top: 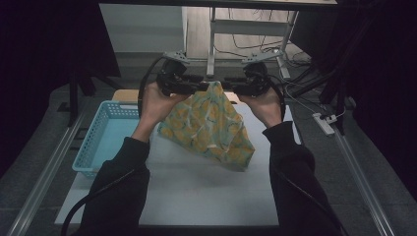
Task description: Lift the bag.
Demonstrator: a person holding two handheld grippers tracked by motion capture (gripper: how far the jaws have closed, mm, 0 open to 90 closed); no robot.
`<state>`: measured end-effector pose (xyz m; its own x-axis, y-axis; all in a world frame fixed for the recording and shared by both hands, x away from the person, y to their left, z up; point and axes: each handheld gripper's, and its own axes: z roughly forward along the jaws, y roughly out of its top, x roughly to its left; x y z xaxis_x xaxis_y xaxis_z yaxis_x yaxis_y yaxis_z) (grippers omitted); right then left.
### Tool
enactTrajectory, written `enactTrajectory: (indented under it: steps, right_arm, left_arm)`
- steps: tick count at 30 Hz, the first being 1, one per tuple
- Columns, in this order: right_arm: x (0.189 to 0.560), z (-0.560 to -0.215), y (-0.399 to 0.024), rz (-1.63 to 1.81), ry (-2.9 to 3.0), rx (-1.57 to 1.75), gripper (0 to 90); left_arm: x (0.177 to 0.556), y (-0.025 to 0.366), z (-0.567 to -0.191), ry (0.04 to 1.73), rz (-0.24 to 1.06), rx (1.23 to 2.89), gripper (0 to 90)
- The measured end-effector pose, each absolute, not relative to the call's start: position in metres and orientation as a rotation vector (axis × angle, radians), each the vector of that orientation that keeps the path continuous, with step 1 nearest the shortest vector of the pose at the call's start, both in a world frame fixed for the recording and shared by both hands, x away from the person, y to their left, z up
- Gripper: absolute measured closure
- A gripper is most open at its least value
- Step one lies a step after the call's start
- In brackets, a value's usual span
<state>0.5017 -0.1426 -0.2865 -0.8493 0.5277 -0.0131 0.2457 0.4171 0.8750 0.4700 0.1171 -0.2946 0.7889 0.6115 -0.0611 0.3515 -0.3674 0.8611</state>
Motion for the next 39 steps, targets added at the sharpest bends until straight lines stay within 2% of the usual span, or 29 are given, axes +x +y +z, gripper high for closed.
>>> enactTrajectory:
  steps: [5,12,20,27,39]
  right_arm:
    - [0.500,-0.290,-0.147,1.421,2.391,0.686,62.1]
    - [0.494,-0.302,-0.150,1.400,2.430,0.696,46.6]
    - [0.485,-0.320,-0.156,1.414,2.440,0.714,30.5]
    - [0.476,-0.337,-0.161,1.407,2.440,0.723,18.8]
    - [0.460,-0.370,-0.168,1.391,2.473,0.767,11.7]
  left_arm:
    - [0.465,0.126,-0.299,0.710,0.349,1.991,37.2]
    - [0.452,0.134,-0.315,0.729,0.344,2.019,16.9]
    - [0.438,0.138,-0.342,0.727,0.283,2.046,5.5]
    - [0.427,0.144,-0.361,0.734,0.240,2.017,0.0]
    - [0.405,0.156,-0.391,0.753,0.214,2.004,0.0]
